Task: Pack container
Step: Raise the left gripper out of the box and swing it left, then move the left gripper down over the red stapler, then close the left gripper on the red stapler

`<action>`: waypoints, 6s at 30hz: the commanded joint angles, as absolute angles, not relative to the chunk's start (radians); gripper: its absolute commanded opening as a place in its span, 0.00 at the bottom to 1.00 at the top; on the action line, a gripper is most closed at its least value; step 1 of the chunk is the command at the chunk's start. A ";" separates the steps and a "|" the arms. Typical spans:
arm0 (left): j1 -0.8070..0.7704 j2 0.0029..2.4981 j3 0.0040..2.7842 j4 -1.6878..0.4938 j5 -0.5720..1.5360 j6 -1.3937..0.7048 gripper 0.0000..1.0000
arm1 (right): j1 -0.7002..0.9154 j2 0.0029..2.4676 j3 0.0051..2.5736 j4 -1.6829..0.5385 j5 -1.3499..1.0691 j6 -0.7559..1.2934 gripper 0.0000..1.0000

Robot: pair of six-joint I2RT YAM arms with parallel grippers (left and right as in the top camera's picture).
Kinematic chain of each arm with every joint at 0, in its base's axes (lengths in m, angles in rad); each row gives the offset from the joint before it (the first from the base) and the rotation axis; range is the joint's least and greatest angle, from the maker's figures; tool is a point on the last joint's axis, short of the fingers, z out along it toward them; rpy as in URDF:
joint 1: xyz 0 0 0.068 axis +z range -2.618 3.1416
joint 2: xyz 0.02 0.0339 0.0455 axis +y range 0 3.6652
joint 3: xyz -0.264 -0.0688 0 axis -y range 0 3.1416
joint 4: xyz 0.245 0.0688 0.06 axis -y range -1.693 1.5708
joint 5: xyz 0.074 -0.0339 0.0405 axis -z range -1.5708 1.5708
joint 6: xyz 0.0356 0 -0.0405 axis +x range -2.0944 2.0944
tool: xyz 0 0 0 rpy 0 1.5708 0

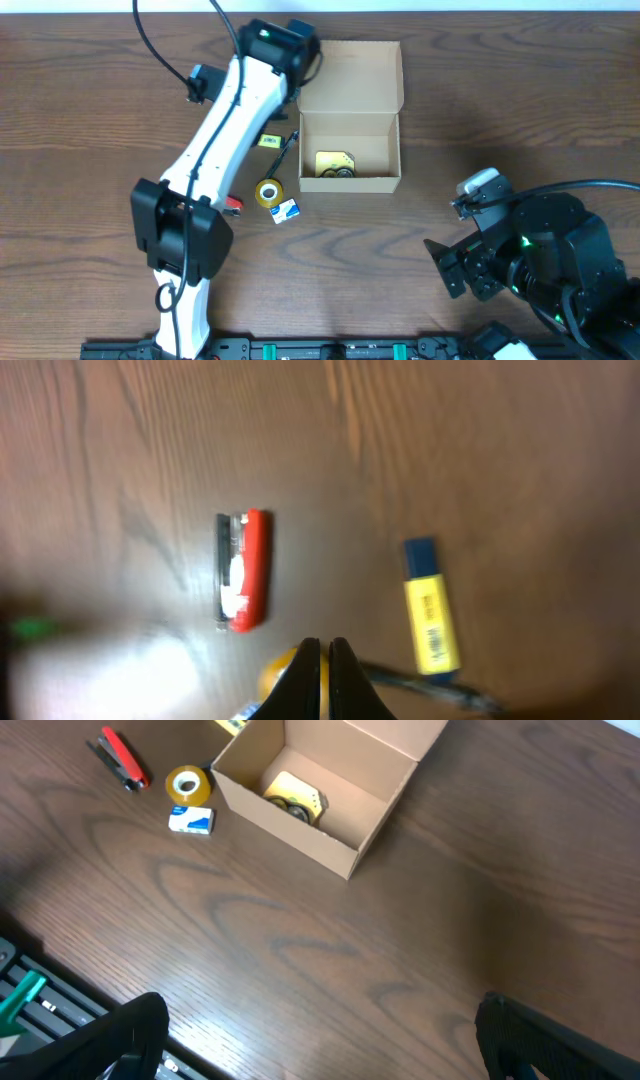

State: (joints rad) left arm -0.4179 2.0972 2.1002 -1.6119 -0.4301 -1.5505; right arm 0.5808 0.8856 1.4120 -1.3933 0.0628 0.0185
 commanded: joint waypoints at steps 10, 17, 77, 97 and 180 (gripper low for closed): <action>-0.247 2.078 2.138 -1.690 -0.372 -0.889 0.06 | 0.565 0.884 1.411 -1.393 0.062 0.033 0.99; -0.158 1.999 2.138 -1.640 -0.314 -0.484 0.06 | 0.565 0.884 1.411 -1.393 0.062 0.033 0.99; 0.004 1.612 0.958 -0.739 0.175 -0.892 0.83 | 0.565 0.884 1.411 -1.393 0.063 0.033 0.99; -0.053 1.655 0.958 -0.624 0.178 -0.991 0.99 | 0.565 0.884 1.411 -1.393 0.063 0.033 0.99; -0.117 1.781 1.000 -0.628 0.179 -1.317 0.06 | 0.565 0.884 1.411 -1.393 0.063 0.033 0.99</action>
